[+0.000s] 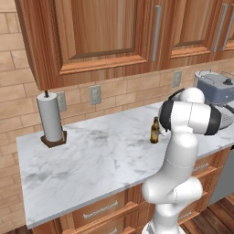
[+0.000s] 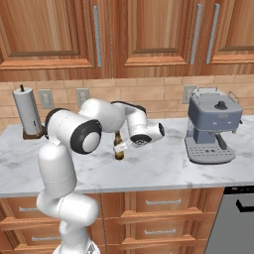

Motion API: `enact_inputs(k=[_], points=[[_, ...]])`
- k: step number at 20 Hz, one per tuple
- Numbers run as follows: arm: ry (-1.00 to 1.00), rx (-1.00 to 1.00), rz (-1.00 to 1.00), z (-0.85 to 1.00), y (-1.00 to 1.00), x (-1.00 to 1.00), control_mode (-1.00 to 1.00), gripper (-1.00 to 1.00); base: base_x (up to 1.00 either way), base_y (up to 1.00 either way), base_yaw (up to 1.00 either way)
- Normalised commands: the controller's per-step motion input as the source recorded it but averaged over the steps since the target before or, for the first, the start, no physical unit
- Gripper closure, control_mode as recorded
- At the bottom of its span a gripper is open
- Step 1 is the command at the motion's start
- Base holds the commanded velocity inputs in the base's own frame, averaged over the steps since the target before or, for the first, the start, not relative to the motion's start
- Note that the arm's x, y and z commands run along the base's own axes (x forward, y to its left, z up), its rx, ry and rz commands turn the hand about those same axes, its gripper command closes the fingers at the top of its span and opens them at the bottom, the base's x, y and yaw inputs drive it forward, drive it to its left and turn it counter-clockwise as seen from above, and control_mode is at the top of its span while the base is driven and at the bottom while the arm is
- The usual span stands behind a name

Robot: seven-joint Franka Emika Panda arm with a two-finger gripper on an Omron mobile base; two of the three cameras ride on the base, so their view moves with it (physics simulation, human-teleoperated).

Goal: Place the drinks on the dining counter in a tight cluster.

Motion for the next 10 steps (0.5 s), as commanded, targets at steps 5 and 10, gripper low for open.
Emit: enact_inputs(k=[5, 10], points=[[0.0, 0.0, 0.0, 0.0, 0.0, 0.0, -1.0, -1.0, 0.0, 0.0, 0.0], [0.0, 0.0, 0.0, 0.0, 0.0, 0.0, -1.0, 1.0, 0.0, 0.0, 0.0]])
